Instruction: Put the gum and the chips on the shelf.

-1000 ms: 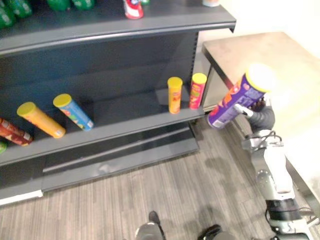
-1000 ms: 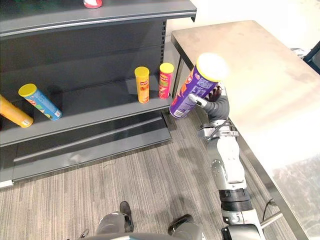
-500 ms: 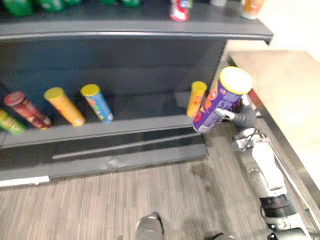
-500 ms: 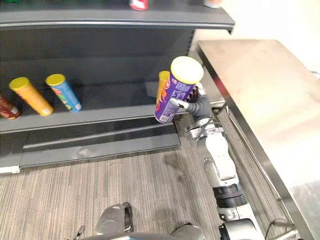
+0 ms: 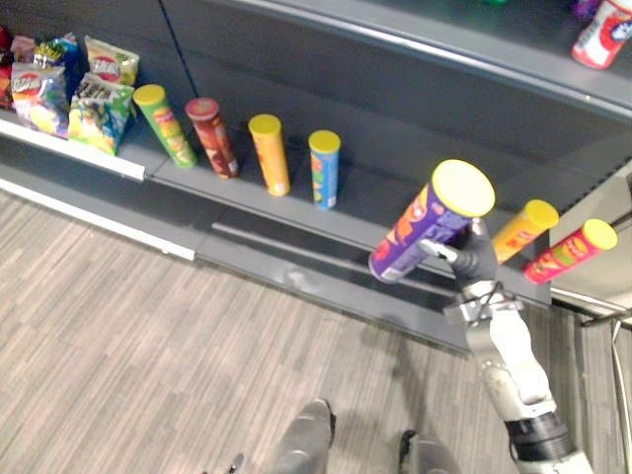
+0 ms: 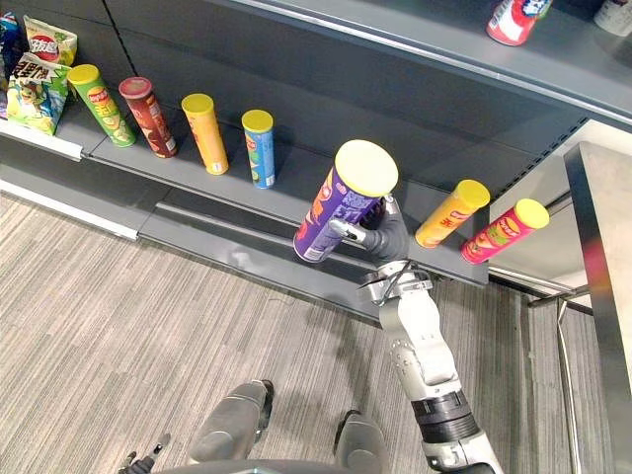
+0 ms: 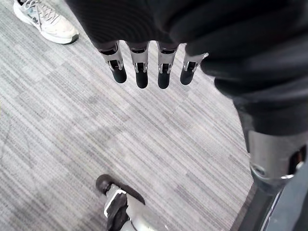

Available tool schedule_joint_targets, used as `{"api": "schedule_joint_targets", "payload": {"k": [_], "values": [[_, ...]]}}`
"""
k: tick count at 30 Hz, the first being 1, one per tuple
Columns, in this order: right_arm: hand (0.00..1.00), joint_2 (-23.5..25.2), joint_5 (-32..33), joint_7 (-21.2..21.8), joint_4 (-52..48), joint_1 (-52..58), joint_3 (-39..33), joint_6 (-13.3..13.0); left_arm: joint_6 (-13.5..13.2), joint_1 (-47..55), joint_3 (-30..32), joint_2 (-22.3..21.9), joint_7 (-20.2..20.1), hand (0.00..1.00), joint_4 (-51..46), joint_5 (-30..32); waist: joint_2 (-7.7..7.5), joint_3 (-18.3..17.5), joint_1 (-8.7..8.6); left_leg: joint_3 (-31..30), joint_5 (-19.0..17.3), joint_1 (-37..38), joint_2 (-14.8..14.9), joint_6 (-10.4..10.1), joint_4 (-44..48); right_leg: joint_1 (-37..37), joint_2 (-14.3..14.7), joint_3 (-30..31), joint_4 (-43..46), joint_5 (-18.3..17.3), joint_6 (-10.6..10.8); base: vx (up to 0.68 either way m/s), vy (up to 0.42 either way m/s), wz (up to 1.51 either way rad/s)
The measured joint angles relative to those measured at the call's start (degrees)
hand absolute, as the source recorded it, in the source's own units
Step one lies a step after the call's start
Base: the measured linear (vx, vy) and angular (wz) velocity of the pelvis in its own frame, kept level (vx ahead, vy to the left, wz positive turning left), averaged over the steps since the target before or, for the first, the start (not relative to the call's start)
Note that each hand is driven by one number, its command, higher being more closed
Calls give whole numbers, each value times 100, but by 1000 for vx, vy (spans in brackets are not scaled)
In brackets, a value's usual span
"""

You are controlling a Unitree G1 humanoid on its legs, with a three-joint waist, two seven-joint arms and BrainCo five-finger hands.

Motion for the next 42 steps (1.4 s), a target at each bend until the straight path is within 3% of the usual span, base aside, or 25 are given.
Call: {"api": "schedule_joint_targets", "payload": {"k": [2, 7, 11, 18, 26, 29, 31, 35, 38, 41, 42], "values": [[100, 8, -1, -4, 1, 0, -41, -84, 0, -41, 0, -11, 16, 0, 4, 0, -36, 34, -14, -8, 118, 111, 25, -82, -261, 21, 0, -5, -24, -56, -95, -39, -117, 2], [100, 41, -7, 12, 22, 8, -65, -142, -5, -51, 7, -15, 64, 0, 66, 5, -43, 94, -168, 169, 408, 261, 198, -198, -925, 157, 29, -44, -492, -140, -80, -140, -163, 3], [100, 48, -21, 49, 160, 116, -40, -152, -30, -97, -10, -11, 64, 0, 68, -4, -87, 128, -310, 317, 916, 457, 323, -308, -1651, 65, 49, -117, -540, -164, -157, -52, -113, 11], [100, 75, -70, 37, 448, 99, 118, -167, -162, -279, -177, 19, 215, 0, 16, 80, -108, 139, -324, 316, 1367, 756, 392, -354, -2383, 111, 109, -194, -718, 26, -173, 66, -44, 3], [100, 108, -67, 63, 445, 208, 117, -168, -217, -279, -225, 27, 367, 0, -20, 223, -101, 138, -484, 174, 1222, 978, 382, -376, -2308, 336, 85, -310, -522, -78, -220, 43, -17, 7], [100, 102, -66, 130, 445, 500, 140, -146, -218, -266, -223, -7, 390, 0, -12, 181, -45, 127, -485, 162, 709, 749, 363, -335, -1359, 427, 75, -355, -146, -534, -225, -17, -40, 9], [100, 99, -70, 209, 443, 761, 144, -144, -218, -261, -235, -55, 272, 0, -13, -34, 88, 113, -512, 280, 454, 490, 452, -199, -564, 412, 110, -389, 191, -815, -320, -22, -23, 11], [100, 50, -90, 305, 440, 885, 149, -137, -183, -269, -344, -18, 156, 0, -23, -36, 96, 94, -552, 492, 495, 512, 411, -258, -672, 167, -49, -335, 739, -1028, -307, -40, -50, 10], [100, 49, -207, 241, 418, 865, 244, -137, -146, -269, -414, -1, 21, 0, 17, -47, 104, 88, -573, 521, 823, 664, 343, -363, -1202, 32, -134, -250, 803, -1044, -339, -68, -75, -2], [100, 51, -293, 224, 413, 763, 533, -140, -126, -261, -437, 8, -44, 0, 110, -75, 77, 110, -532, 338, 728, 386, 371, -351, -474, 21, -30, 92, 812, -1090, -426, -71, -46, -48], [100, 48, -291, 268, 412, 710, 612, -152, -126, -241, -463, 10, -22, 0, 112, -49, 156, 78, -498, 192, 670, 311, 458, -350, -340, 32, 73, 346, 812, -1089, -427, -36, 10, -88]]}}
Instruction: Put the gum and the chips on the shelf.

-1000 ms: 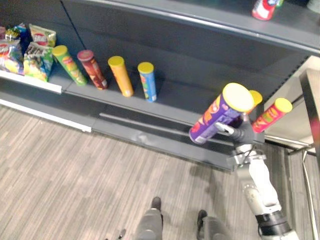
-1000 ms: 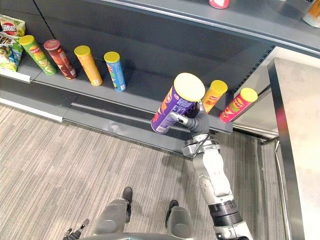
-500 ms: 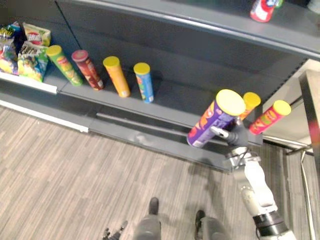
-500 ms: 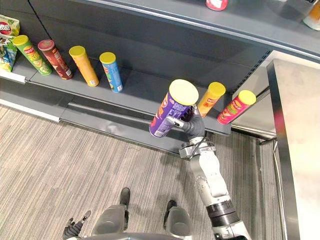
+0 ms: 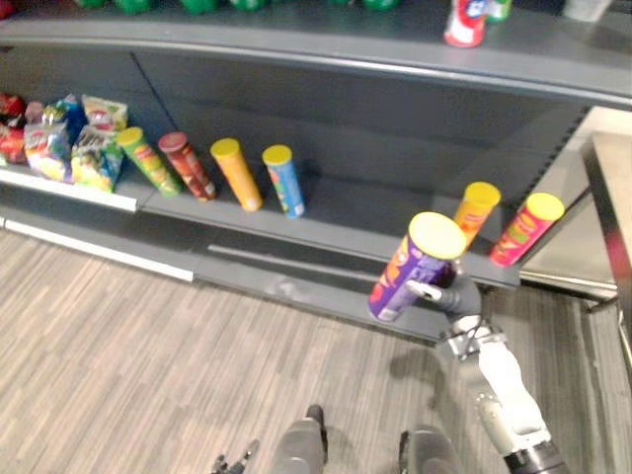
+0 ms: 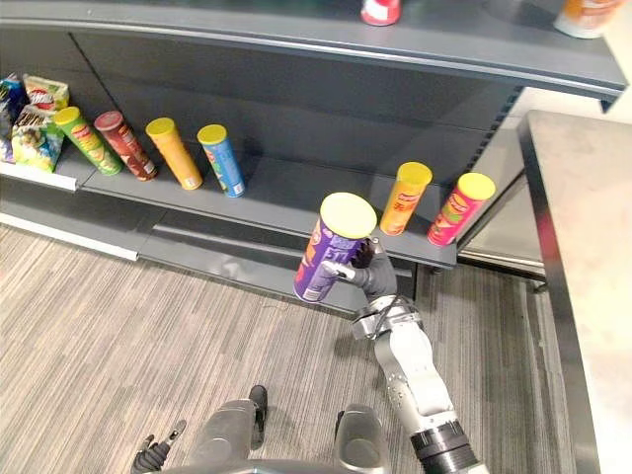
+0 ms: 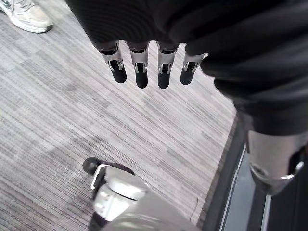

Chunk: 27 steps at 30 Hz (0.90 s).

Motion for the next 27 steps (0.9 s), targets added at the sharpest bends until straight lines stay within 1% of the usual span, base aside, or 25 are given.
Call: {"api": "schedule_joint_targets", "payload": {"k": [1, 2, 3, 4, 5, 6, 7, 8, 9, 10, 11, 12, 13, 14, 15, 16, 17, 18, 20, 22, 24, 26, 27], "values": [[100, -16, 1, 25, 0, 2, 5, -16, 2, 33, -28, -20, 12, 0, 6, 11, 5, 1, -3, -75, 9, -26, 68, -15, -19, 4, 44, 61, 0, -2, 4, -2, 105, -95], [100, -90, 1, 39, -2, 24, -7, -51, 4, 86, -99, -87, 30, 0, 7, 19, 168, -92, -31, -147, 25, -29, 248, -44, -167, -30, 146, 177, -1, -16, 31, 13, 161, -74], [100, -176, 0, 38, -4, 35, -39, -62, 16, 102, -199, -112, 33, 0, 30, 20, 295, -159, -75, -171, -57, -33, 345, -247, -259, -33, 185, 256, 4, -41, 83, 8, 252, -74], [100, -176, -5, 23, 12, 68, -53, -64, 29, 59, -216, -62, 11, 0, 141, 39, 270, -162, -82, -8, -174, -8, 289, -463, -179, -1, 88, 428, -3, -79, 175, 60, 299, -53], [100, -185, -7, 21, 10, 84, -89, -81, 44, 29, -224, 14, 4, 0, 202, 47, 210, -204, -142, 140, -245, 62, 153, -365, -188, 23, -60, 537, -109, -77, 204, 108, 388, -43], [100, -187, -9, 17, -5, 170, -127, -192, 84, -22, -242, 68, -21, 0, 244, 43, 127, -252, -220, 251, -303, 55, 4, -264, -172, 91, -231, 619, -356, 24, 313, 140, 346, -27], [100, -174, -10, 1, -20, 251, -192, -238, 92, -62, -281, 104, -55, 0, 289, 35, 85, -266, -255, 320, -359, 50, -122, -163, -158, 190, -377, 634, -595, 117, 407, 154, 356, -14], [100, -162, -10, -27, -31, 343, -266, -248, 121, -130, -360, 159, -78, 0, 358, 38, 67, -280, -269, 391, -408, 54, -223, -61, -147, 288, -473, 627, -792, 327, 461, 180, 332, -19], [100, -162, -23, -108, -31, 360, -262, -247, 133, -180, -439, 170, -74, 0, 405, 52, 73, -292, -254, 531, -440, 61, -278, 68, -151, 221, -559, 655, -819, 656, 445, 217, 383, -34], [100, -150, -103, -113, -31, 342, -257, -250, 133, -185, -451, 171, -74, 0, 398, 62, 92, -298, -238, 678, -467, 92, -280, 170, -200, 105, -586, 649, -792, 969, 284, 181, 303, -46], [100, -149, -163, -111, -31, 320, -254, -251, 134, -184, -460, 170, -76, 0, 395, 59, 99, -301, -223, 759, -486, 116, -267, 221, -224, 54, -587, 637, -793, 1129, 191, 160, 307, -59], [100, -146, -195, -104, -30, 239, -250, -265, 136, -184, -461, 170, -99, 0, 392, 49, 106, -305, -162, 928, -526, 172, -221, 305, -272, -20, -590, 554, -844, 1424, 14, 123, 250, -56], [100, -146, -193, -103, -29, 178, -251, -289, 134, -186, -459, 169, -124, 0, 377, 49, 110, -308, -130, 998, -545, 187, -194, 357, -288, -60, -593, 473, -891, 1580, -59, 155, 348, -69], [100, -117, -193, -102, -19, 25, -247, -301, 130, -186, -434, 174, -153, 0, 345, 50, 109, -308, -114, 1180, -572, 203, -115, 443, -301, -66, -644, 231, -1024, 1787, -122, 126, 306, -66], [100, -37, -183, -100, 46, -155, -227, -319, 128, -186, -424, 173, -154, 0, 314, 51, 82, -310, -52, 1395, -598, 239, -49, 501, -303, -96, -706, -31, -958, 1821, -126, 107, 272, -66], [100, 11, -175, -101, 80, -239, -211, -323, 128, -186, -420, 174, -154, 0, 304, 51, 66, -320, 8, 1488, -600, 245, -20, 505, -296, -130, -716, -157, -895, 1821, -126, 52, 144, -71], [100, 73, -173, -101, 130, -422, -135, -347, 129, -183, -379, 179, -153, 0, 193, 51, 49, -330, 97, 1640, -600, 241, 56, 505, -276, -125, -717, -420, -888, 1824, -123, 20, 82, -67], [100, 90, -175, -104, 217, -603, 10, -378, 129, -184, -309, 176, -154, 0, 145, 49, 40, -335, 144, 1724, -600, 214, 114, 506, -240, -52, -696, -607, -933, 1830, -117, 12, 50, -58], [100, 132, -178, -117, 289, -683, 122, -377, 123, -197, -247, 179, -153, 0, 83, 50, 41, -332, 191, 1741, -601, 106, 215, 506, -127, 74, -645, -817, -1146, 1830, -114, -33, -40, -25], [100, 151, -181, -178, 315, -651, 226, -376, 127, -230, -200, 179, -146, 0, 59, 52, 60, -320, 214, 1717, -604, -36, 388, 500, -51, 66, -508, -993, -1272, 1802, -108, -65, -114, -5], [100, 173, -184, -271, 340, -560, 227, -376, 127, -229, -200, 179, -147, 0, 114, 59, 44, -312, 263, 1681, -611, -78, 509, 464, -43, 86, -408, -1100, -1305, 1657, 44, -100, -183, 0], [100, 172, -182, -304, 342, -488, 203, -376, 127, -223, -172, 91, -146, 0, 185, 64, 29, -307, 344, 1653, -611, -95, 551, 347, 24, 183, -377, -1177, -1420, 1416, 189, -119, -198, -4], [100, 173, -183, -320, 340, -453, 204, -376, 123, -218, -148, 109, -138, 0, 210, 67, -5, -318, 368, 1604, -599, -158, 541, 283, 67, 262, -385, -1274, -1572, 1161, 324, -144, -210, 15]]}}
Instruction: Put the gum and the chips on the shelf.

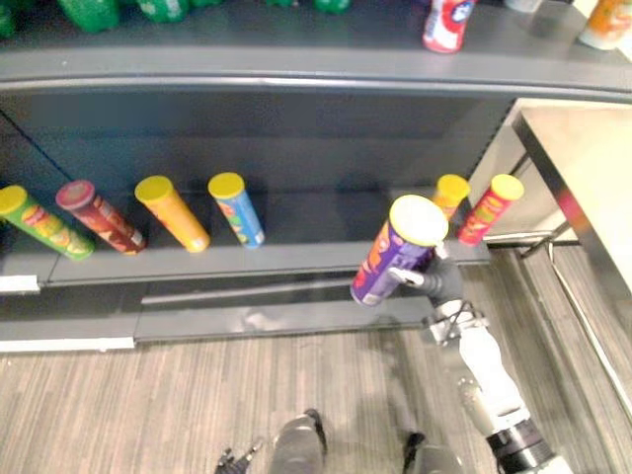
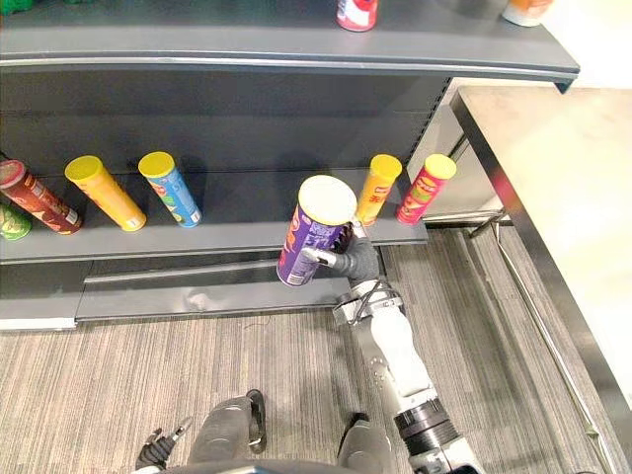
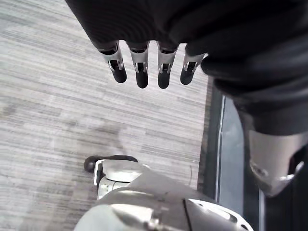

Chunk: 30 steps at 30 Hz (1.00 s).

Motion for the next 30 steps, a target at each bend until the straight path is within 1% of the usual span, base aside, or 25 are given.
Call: {"api": "schedule_joint_targets", "payload": {"k": [1, 2, 4, 6, 8, 10, 12, 13, 14, 15, 16, 17, 18, 19, 20, 21, 22, 23, 24, 25, 26, 27, 28, 29, 30], "values": [[100, -2, 0, -12, 0, 18, -12, 0, -9, -4, 2, -25, 0, 0, -1, 32, 60, 18, -42, -142, 48, -104, 38, -83, 36, -23, 49, -112, -9, -29, 94, -144, -198, 24], [100, -5, 1, -20, 0, 56, -23, 1, -22, -1, 2, -31, 0, 0, 0, 51, 64, 21, -52, -205, 96, -118, 40, -120, 2, -24, 68, -159, -2, -32, 89, -127, -168, 33], [100, -17, 0, -17, -16, 197, -25, 10, -121, 69, 28, -29, 0, 0, -6, 135, 13, 9, -11, -296, 251, -90, 38, -178, -180, -69, 93, -243, 62, -91, 60, -88, -120, 21], [100, -10, 0, 1, -68, 223, -21, 10, -175, 115, 34, -33, -1, 0, -9, 271, 9, 10, -3, -376, 326, -101, -21, -231, -281, -95, 77, -296, 68, -92, 52, -58, -71, 14], [100, -11, 0, 44, -68, 227, -18, 10, -179, 159, 34, -37, -3, 0, -34, 280, 5, 7, 11, -379, 327, -107, -55, -228, -270, -95, 50, -299, 68, -70, 18, -8, -5, 4], [100, -1, -1, 67, -70, 227, -17, 9, -179, 191, 33, -33, -3, 0, -98, 338, -7, 7, 18, -373, 274, -136, -101, -179, -208, -94, 11, -299, 55, -68, 14, 39, 51, 2], [100, -5, -15, 67, -69, 227, -17, 8, -184, 194, 16, -22, -1, 0, -156, 472, -8, 5, 23, -381, 94, -268, -161, -112, 20, -90, -22, -320, 8, -57, -37, 68, 91, 2], [100, -5, -19, 67, -69, 226, -18, 7, -183, 193, 8, -20, 1, 0, -167, 478, -8, 5, 21, -385, 45, -301, -163, -95, 85, -83, -22, -331, -14, -51, -121, 108, 135, -2], [100, -10, -31, 67, -67, 227, -17, 7, -168, 192, -25, -5, 7, 0, -186, 480, -8, 5, 23, -378, -44, -318, -175, -35, 135, -54, -21, -339, -24, -26, -463, 135, 143, -2], [100, -17, -32, 67, -66, 225, -18, 1, -160, 181, -57, 6, 12, 0, -186, 480, -6, 4, 11, -374, -112, -300, -182, 11, 135, -124, -22, -339, 181, 101, -711, 128, 128, -3], [100, -14, -32, 68, -67, 224, -17, -3, -159, 179, -66, 11, 9, 0, -203, 476, -4, 4, 3, -360, -159, -270, -206, 62, 137, -286, -86, -323, 526, 236, -917, 128, 164, 0], [100, -12, -32, 68, -66, 224, -16, -3, -158, 180, -68, 15, 5, 0, -214, 474, -5, 4, -1, -357, -190, -242, -230, 105, 135, -375, -124, -297, 722, 319, -1023, 134, 190, 0], [100, 9, -32, 68, -65, 218, -8, -3, -150, 182, -72, 25, -2, 0, -218, 472, -16, 7, -1, -335, -254, -134, -274, 233, 131, -543, -206, -125, 1112, 486, -1016, 146, 196, -1], [100, 19, -34, 72, -56, 198, 12, -2, -129, 185, -74, 25, -1, 0, -222, 456, -11, 14, 10, -309, -314, -29, -293, 316, 138, -641, -236, 45, 1351, 530, -1006, 172, 163, 1], [100, 53, -36, 78, -55, 148, 50, -1, -113, 190, -81, 13, 0, 0, -227, 426, 27, 34, 7, -308, -354, 92, -305, 373, 131, -675, -203, 163, 1390, 445, -921, 165, 125, 6], [100, 90, -39, 80, -55, 71, 85, -1, -112, 186, -78, 28, 0, 0, -231, 414, 18, 29, -12, -307, -375, 131, -304, 402, 126, -728, -160, 170, 1327, 390, -853, 187, 104, 13], [100, 111, -39, 81, -46, -79, 123, 0, -112, 139, -77, 60, 1, 0, -231, 392, -8, 46, -12, -310, -388, 187, -323, 417, 85, -853, -52, 177, 1181, 375, -818, 143, 56, 12], [100, 109, -39, 79, -29, -157, 149, 0, -110, 117, -76, 65, 2, 0, -229, 383, -20, 50, -9, -314, -387, 216, -343, 416, 41, -921, 4, 204, 1057, 393, -790, 139, 16, 15], [100, 107, -40, 76, 2, -297, 182, 0, -110, 73, -83, 60, 3, 0, -229, 374, -16, 54, -16, -339, -387, 239, -361, 415, 23, -1025, 157, 319, 781, 465, -678, 136, -18, 23], [100, 108, -40, 63, 35, -384, 196, 0, -111, 24, -107, 65, 8, 0, -226, 371, -47, 82, -18, -378, -395, 305, -386, 400, 18, -1029, 265, 426, 451, 571, -517, 130, -37, 28], [100, 108, -39, 63, 66, -411, 205, 0, -112, 14, -114, 68, 9, 0, -223, 372, -21, 98, -23, -400, -404, 324, -397, 384, 23, -1039, 311, 507, 325, 619, -445, 130, -77, 37], [100, 107, -38, 60, 109, -422, 205, 0, -114, -9, -115, 64, 11, 0, -218, 370, -49, 87, -23, -482, -437, 378, -427, 326, 43, -1031, 381, 680, 114, 728, -296, 133, -126, 45], [100, 110, -38, 59, 124, -408, 207, 8, -123, -11, -114, 76, 14, 0, -215, 340, -84, 80, -35, -577, -476, 412, -476, 258, 68, -980, 415, 851, -16, 887, -197, 136, -154, 50], [100, 110, -38, 60, 121, -406, 207, 8, -125, -11, -110, 82, 14, 0, -213, 266, -127, 79, -44, -640, -501, 421, -522, 213, 88, -950, 407, 912, -73, 1052, -193, 139, -212, 52], [100, 87, -38, 50, 122, -412, 198, 10, -123, -41, -80, 58, 35, 0, -211, 214, -83, 104, -58, -796, -544, 415, -503, 120, 135, -841, 437, 888, -130, 909, 4, 104, -196, 34]]}}
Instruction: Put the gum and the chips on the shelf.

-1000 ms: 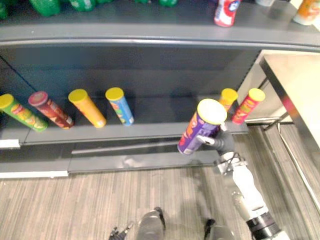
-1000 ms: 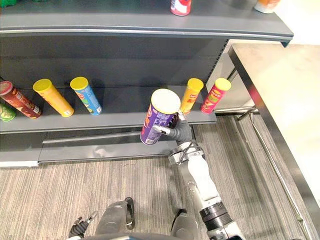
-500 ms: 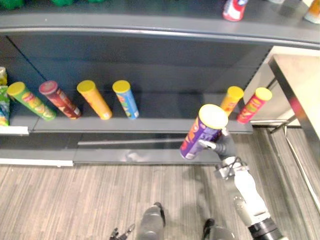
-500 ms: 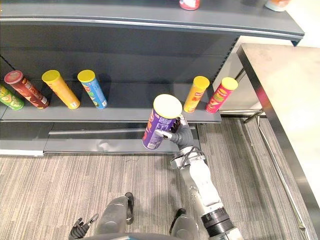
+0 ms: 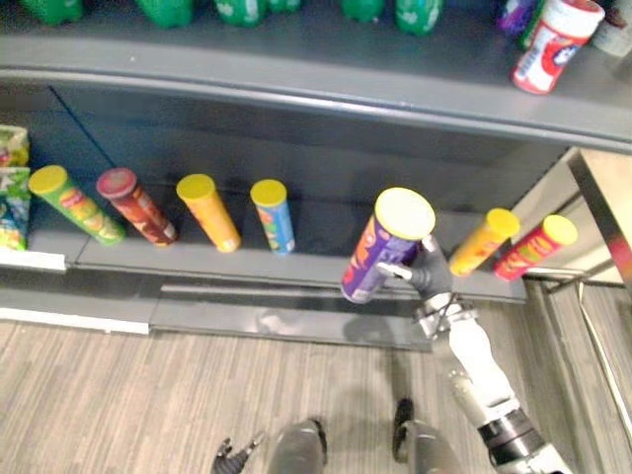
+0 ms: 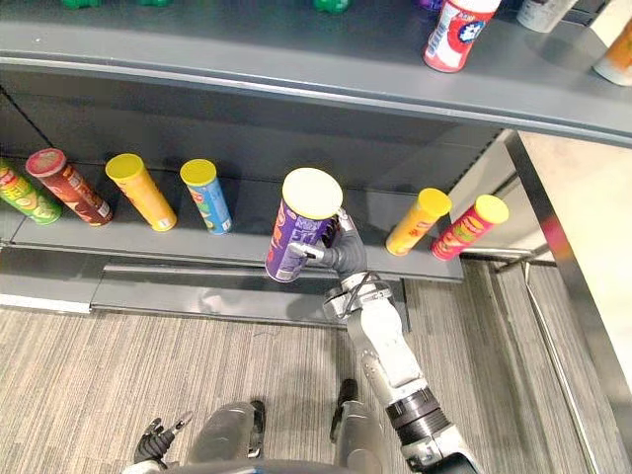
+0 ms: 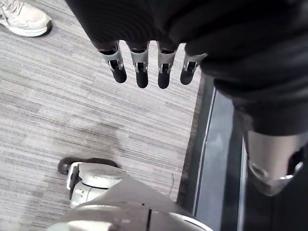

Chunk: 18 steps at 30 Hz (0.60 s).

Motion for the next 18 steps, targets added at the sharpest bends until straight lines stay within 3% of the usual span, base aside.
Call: {"api": "schedule_joint_targets", "payload": {"k": [5, 9, 14, 18], "values": [[100, -18, 11, 27, 0, -10, 19, 97, -8, 17, 124, -80, 96, 0, 160, -3, 56, 36, 26, -262, 240, 216, 271, -360, -547, 198, 277, -317, -196, -112, -173, 65, -201, 21], [100, -25, 20, -30, -19, -59, 22, 108, -84, 19, 259, -140, 137, 0, 202, -13, 56, 38, 13, -428, 630, 383, 313, -521, -1203, 207, 309, -553, -136, -226, -345, 13, -174, 25], [100, -23, -30, -200, -19, -148, 36, 109, -129, 16, 289, -157, 171, 0, 201, -43, 58, 40, 11, -601, 972, 398, 304, -615, -1699, 64, 289, -753, -8, -309, -458, -8, -93, 23], [100, -28, -240, -257, -13, -204, 70, 109, -287, -24, 291, -195, 483, 0, 195, 49, 65, 43, -68, -697, 1139, 410, 264, -620, -1936, 58, 215, -908, 5, -317, -469, -7, -31, 20]]}}
